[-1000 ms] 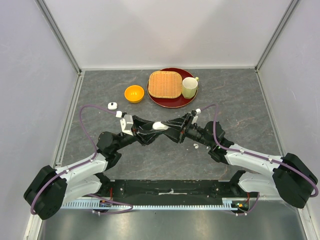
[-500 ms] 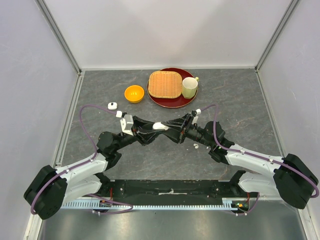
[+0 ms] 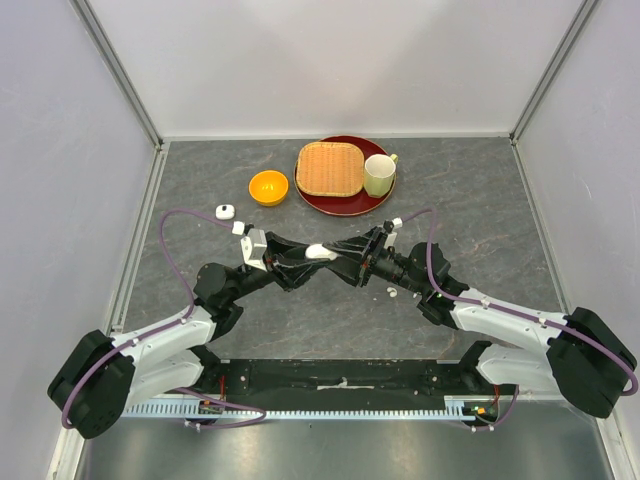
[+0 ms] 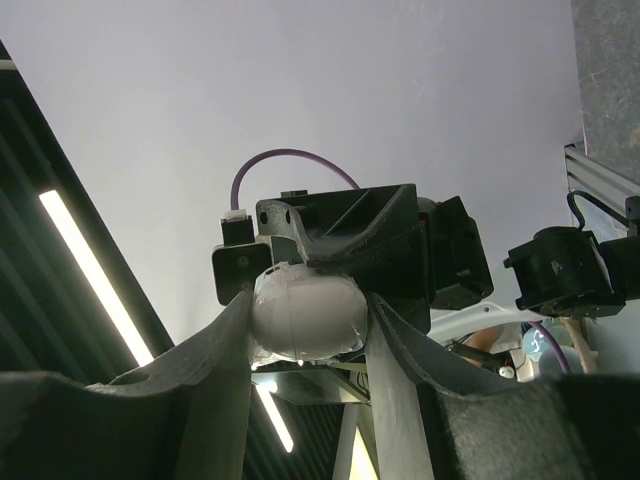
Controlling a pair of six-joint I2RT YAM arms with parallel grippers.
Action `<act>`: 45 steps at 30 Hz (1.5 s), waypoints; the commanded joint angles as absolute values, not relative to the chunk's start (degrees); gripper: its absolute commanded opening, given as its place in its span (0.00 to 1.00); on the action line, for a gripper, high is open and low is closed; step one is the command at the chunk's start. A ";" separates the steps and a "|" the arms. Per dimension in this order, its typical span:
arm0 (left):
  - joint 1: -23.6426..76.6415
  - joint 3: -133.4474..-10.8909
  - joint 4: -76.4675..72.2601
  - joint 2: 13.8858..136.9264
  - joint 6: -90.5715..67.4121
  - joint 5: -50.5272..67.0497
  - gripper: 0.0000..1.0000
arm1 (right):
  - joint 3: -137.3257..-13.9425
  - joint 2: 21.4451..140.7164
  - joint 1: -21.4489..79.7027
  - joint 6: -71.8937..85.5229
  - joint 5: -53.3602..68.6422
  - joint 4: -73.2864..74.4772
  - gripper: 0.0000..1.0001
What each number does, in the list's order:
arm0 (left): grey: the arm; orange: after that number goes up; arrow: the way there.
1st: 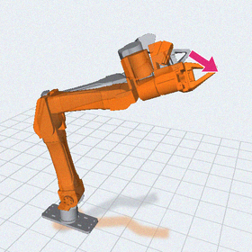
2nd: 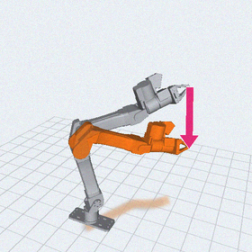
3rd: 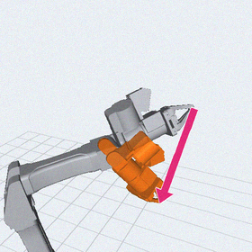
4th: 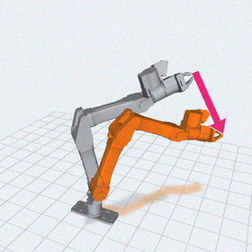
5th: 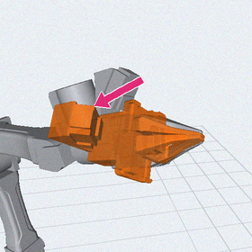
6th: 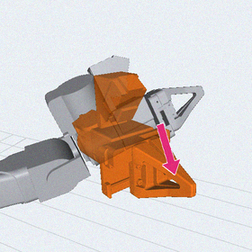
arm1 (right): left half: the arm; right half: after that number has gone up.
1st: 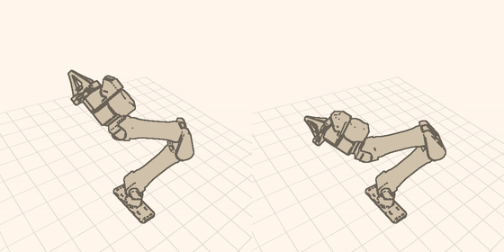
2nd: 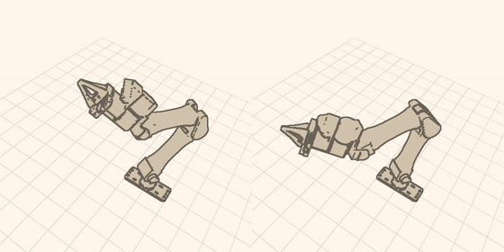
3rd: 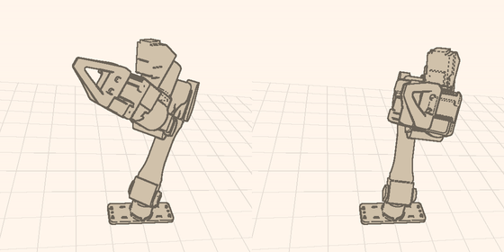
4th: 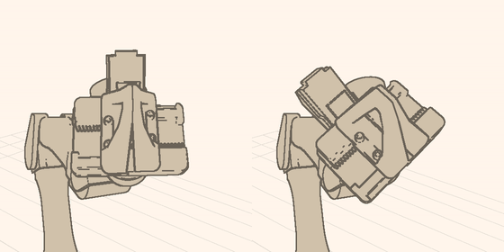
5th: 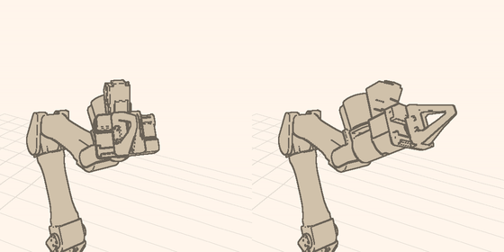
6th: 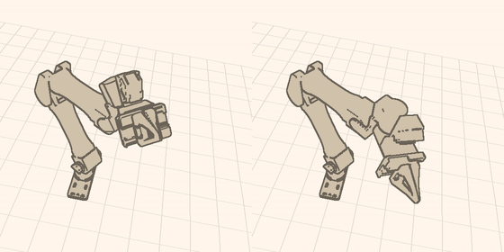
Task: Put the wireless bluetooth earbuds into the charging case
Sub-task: Pick up the charging case at the center of the board.
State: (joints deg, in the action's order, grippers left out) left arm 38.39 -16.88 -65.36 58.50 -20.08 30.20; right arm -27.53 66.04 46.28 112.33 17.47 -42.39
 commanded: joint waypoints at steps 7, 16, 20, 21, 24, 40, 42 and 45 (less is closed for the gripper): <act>38.58 -18.72 -68.73 58.98 -21.44 31.03 0.40 | -27.25 65.13 46.50 113.29 17.05 -44.82 0.05; 38.58 -18.72 -68.82 58.97 -21.97 30.94 0.27 | -28.04 65.04 46.58 112.15 17.31 -42.80 0.06; 38.67 -18.81 -68.91 59.24 -22.32 31.29 0.18 | -29.00 65.56 46.58 111.01 18.10 -41.84 0.06; 38.67 -18.81 -68.91 59.41 -22.32 31.38 0.19 | -29.35 65.57 46.58 110.74 18.28 -41.14 0.06; 38.67 -18.90 -68.91 59.50 -22.41 31.55 0.30 | -29.44 65.74 46.58 110.48 18.46 -40.96 0.06; 38.67 -19.42 -67.15 60.03 -22.59 33.04 0.33 | -31.02 65.48 46.58 107.23 18.46 -38.06 0.06; 38.67 -19.51 -66.89 60.12 -22.59 33.40 0.31 | -31.55 65.39 46.67 106.62 18.54 -36.57 0.06; 38.67 -19.60 -66.80 60.20 -22.68 33.40 0.33 | -32.17 65.30 46.58 105.47 18.63 -34.89 0.06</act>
State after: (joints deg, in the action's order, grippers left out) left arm 38.00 -16.93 -65.91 59.61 -20.80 30.61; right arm -29.21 65.82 45.91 108.99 17.43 -38.24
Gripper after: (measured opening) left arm 0.361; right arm 0.498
